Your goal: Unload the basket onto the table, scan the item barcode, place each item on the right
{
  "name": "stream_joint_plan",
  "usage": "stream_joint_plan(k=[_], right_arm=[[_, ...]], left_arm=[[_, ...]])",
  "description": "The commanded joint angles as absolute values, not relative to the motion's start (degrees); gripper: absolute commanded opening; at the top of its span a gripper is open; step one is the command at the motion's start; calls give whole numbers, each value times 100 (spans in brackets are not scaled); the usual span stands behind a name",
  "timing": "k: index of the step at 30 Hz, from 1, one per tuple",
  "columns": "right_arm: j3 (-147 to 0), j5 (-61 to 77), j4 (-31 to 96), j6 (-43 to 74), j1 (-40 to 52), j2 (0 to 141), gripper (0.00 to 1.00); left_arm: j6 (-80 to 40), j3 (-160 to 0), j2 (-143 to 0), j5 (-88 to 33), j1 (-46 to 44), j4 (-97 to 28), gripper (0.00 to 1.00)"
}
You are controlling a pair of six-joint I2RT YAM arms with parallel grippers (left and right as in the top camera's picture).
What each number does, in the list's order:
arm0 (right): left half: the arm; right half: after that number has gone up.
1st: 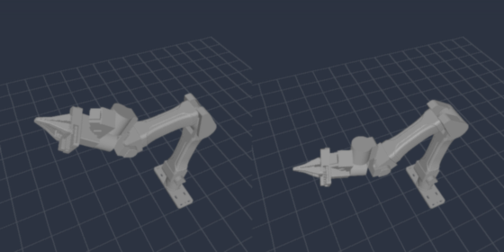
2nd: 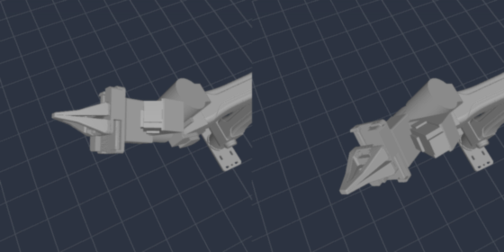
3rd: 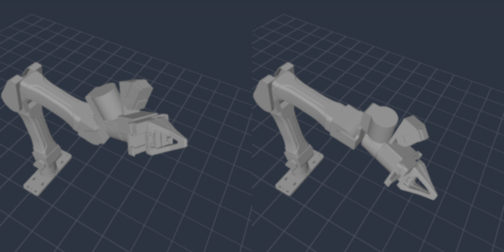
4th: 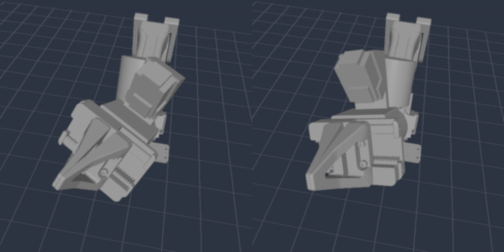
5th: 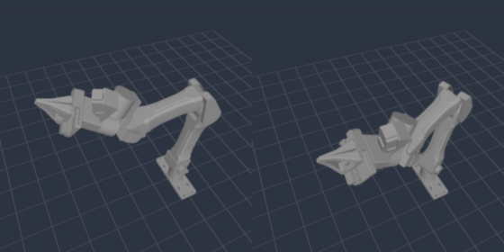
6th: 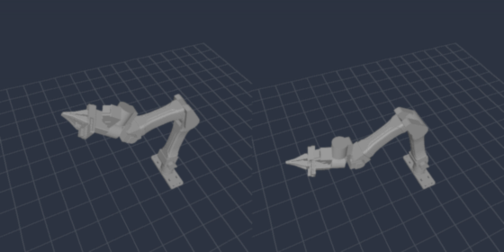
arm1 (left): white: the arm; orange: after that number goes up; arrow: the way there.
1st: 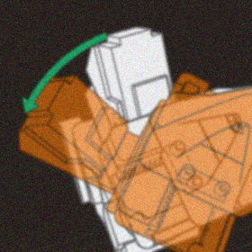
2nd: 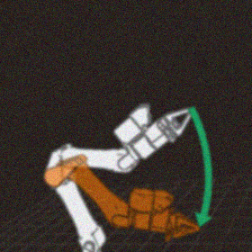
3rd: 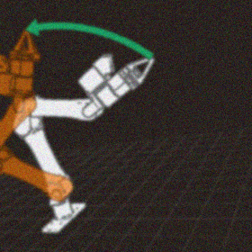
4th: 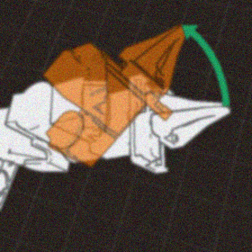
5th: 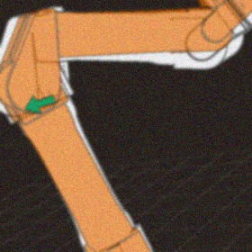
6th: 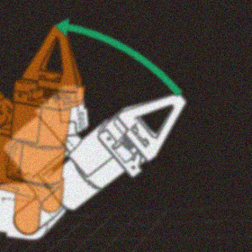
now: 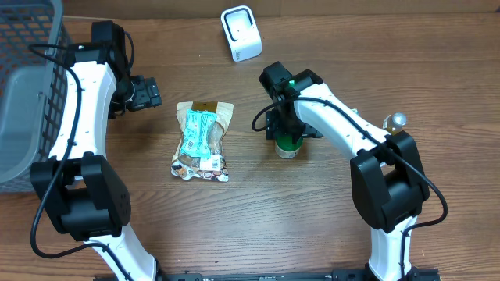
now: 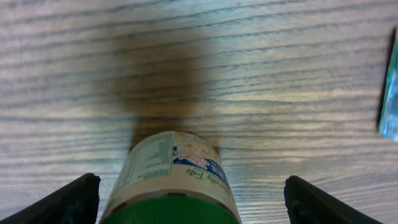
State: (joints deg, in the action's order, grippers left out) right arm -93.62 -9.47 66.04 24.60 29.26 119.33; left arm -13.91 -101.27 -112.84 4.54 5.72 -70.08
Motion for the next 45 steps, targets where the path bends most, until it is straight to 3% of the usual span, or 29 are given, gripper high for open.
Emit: stream_joint_plan(k=[1, 6, 10, 13, 19, 23, 25, 27, 32, 45], right_arm=[[-9327, -1017, 6630, 1772, 2928, 11931, 91], [-9327, -261, 6635, 1802, 2928, 11931, 82], [-9327, -204, 6615, 1841, 2928, 11931, 62], [-9327, -290, 6678, 1975, 2917, 11931, 61], [-9327, -764, 7046, 3883, 2810, 11931, 57], [-9327, -725, 6971, 4071, 2810, 11931, 57], [-9327, -727, 6958, 4003, 2810, 11931, 66], [-9327, -725, 6980, 3826, 2810, 11931, 81], [-9327, -725, 7205, 3588, 2810, 11931, 98], [-9212, -482, 7041, 3553, 2816, 11933, 100]], left_arm=[[-1326, -10215, -11227, 486, 556, -7002, 100], [-1326, -10215, -11227, 486, 556, -7004, 100], [-1326, -10215, -11227, 486, 556, -7002, 99], [-1326, -10215, -11227, 486, 556, -7002, 99], [-1326, -10215, -11227, 486, 556, -7002, 100], [-1326, -10215, -11227, 486, 561, -7002, 100], [-1326, -10215, -11227, 486, 550, -7002, 100], [-1326, -10215, -11227, 486, 526, -7002, 99], [-1326, -10215, -11227, 486, 523, -7002, 99], [-1326, -10215, -11227, 486, 521, -7002, 100]])
